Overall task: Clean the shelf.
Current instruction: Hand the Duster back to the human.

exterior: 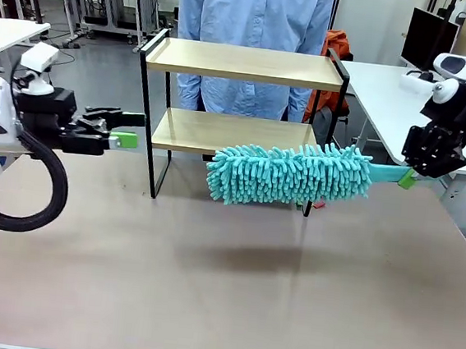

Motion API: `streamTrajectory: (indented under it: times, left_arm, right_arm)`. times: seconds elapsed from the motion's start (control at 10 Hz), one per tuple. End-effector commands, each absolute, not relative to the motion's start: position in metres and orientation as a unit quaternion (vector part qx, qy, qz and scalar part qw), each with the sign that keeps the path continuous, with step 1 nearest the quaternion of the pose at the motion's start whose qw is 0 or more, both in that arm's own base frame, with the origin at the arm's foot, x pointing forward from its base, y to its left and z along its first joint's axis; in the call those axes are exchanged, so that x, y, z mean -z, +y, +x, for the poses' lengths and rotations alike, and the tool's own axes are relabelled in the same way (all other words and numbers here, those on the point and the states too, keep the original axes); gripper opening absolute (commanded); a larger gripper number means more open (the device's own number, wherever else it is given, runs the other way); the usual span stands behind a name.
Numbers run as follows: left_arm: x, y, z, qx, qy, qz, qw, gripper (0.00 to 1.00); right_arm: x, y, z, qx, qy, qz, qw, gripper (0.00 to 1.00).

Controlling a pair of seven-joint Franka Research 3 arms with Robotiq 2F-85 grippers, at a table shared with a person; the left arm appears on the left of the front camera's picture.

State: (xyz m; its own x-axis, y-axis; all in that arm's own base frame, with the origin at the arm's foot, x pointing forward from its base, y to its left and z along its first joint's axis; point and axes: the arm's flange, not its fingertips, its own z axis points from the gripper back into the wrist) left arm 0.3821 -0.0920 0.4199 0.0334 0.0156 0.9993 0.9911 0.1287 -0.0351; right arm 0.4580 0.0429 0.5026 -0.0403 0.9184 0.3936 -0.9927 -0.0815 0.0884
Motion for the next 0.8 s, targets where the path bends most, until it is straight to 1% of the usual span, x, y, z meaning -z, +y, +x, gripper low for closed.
streamTrajectory:
  times: [0.0, 0.1, 0.4, 0.7]
  left_arm:
    - [-0.399, -0.12, 0.354, 0.468, -0.547, -0.458, 0.521, 1.0]
    - [-0.392, -0.13, 0.354, 0.471, -0.552, -0.457, 0.515, 1.0]
    - [-0.378, -0.161, 0.359, 0.496, -0.562, -0.43, 0.503, 1.0]
    - [-0.369, -0.183, 0.366, 0.502, -0.546, -0.443, 0.504, 1.0]
  right_arm:
    - [-0.499, 0.038, 0.461, -0.714, -0.156, 0.196, 0.654, 0.13]
    - [-0.503, 0.043, 0.458, -0.714, -0.105, 0.178, 0.67, 0.13]
    - [-0.503, 0.043, 0.458, -0.714, -0.105, 0.178, 0.67, 0.13]
    - [-0.503, 0.043, 0.458, -0.714, -0.105, 0.178, 0.67, 0.13]
